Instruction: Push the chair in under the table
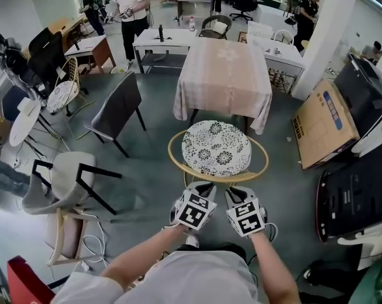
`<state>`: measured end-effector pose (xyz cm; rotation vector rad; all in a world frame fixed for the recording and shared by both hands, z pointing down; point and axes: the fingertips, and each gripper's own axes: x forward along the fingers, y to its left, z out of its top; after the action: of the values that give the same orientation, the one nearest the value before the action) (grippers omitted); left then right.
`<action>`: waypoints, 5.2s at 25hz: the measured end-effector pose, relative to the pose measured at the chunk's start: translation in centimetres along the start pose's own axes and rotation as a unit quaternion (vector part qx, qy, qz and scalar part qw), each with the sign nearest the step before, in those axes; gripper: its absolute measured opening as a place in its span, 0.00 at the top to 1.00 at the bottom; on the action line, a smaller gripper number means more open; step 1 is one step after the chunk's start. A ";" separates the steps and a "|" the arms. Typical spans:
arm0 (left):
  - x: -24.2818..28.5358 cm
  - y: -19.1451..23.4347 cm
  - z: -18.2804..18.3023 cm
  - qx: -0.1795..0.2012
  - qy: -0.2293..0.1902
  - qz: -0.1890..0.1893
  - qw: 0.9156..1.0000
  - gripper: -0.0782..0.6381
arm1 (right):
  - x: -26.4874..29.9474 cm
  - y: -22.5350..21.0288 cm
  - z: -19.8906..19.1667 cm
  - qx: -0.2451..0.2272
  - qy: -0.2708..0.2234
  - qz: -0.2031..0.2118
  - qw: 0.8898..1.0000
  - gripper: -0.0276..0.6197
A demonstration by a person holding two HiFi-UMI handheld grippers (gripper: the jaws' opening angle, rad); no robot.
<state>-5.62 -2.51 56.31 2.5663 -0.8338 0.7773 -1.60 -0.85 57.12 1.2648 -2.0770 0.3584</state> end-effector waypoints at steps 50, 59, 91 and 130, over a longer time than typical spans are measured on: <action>15.1 13.1 -2.9 0.327 0.233 -0.019 0.916 0.70 | 14.9 -10.3 -2.7 -0.297 0.158 0.082 0.938 0.83; 18.3 15.3 0.0 0.318 0.258 -0.010 0.912 0.70 | 17.1 -14.3 -0.7 -0.288 0.146 0.104 0.941 0.83; 25.5 21.8 6.3 0.329 0.272 0.034 0.904 0.70 | 23.4 -22.5 4.0 -0.281 0.147 0.112 0.942 0.83; 30.3 27.7 10.5 0.335 0.267 0.032 0.903 0.68 | 28.7 -27.8 7.9 -0.227 0.150 0.084 0.958 0.78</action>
<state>1.96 -42.03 69.66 2.6131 -0.5225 1.9597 10.45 -38.37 67.49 0.7155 -1.8657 0.1231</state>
